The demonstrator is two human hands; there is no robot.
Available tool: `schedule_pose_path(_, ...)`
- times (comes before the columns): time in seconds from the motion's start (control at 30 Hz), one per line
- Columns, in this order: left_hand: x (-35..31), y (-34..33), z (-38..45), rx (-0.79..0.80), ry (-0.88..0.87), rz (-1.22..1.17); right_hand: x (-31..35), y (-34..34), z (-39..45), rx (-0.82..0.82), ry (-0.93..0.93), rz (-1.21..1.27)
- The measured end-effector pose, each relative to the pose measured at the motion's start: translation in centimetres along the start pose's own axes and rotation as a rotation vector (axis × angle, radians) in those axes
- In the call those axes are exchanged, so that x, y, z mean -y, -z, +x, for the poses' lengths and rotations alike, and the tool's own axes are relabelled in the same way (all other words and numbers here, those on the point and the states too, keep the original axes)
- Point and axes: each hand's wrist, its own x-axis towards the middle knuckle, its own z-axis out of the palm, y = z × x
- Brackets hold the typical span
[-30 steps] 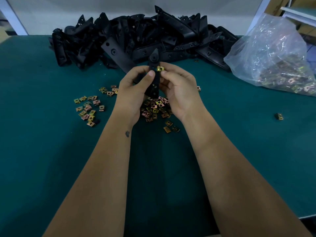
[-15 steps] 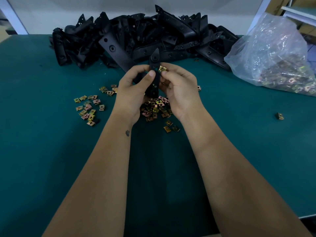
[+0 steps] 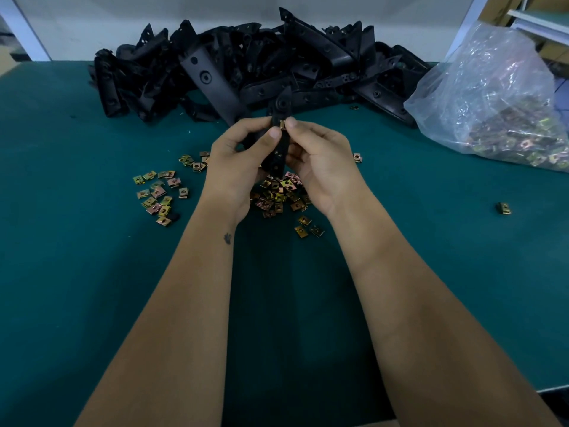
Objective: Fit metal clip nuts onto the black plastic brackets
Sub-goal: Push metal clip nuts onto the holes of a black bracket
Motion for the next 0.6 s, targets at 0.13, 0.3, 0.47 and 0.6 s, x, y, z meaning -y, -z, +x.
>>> schedule_pose_path(0.13,-0.10,0.07,0.11,0.003,0.012,-0.020,-0.19,-0.02,0.03,-0.056,0.090,-0.151)
schedule_pose_path(0.3,0.16,-0.03,0.07,-0.030,-0.015,0.078,-0.48,-0.14,-0.06,-0.125,0.224,-0.306)
schedule_pose_path(0.47,0.20,0.09,0.22,-0.045,-0.028,0.101,-0.38,-0.42,-0.16,-0.146,0.288,-0.362)
schedule_pose_path(0.6,0.32,0.12,0.25,-0.049,-0.054,0.159,-0.39,-0.51,-0.22,-0.157,0.327,-0.474)
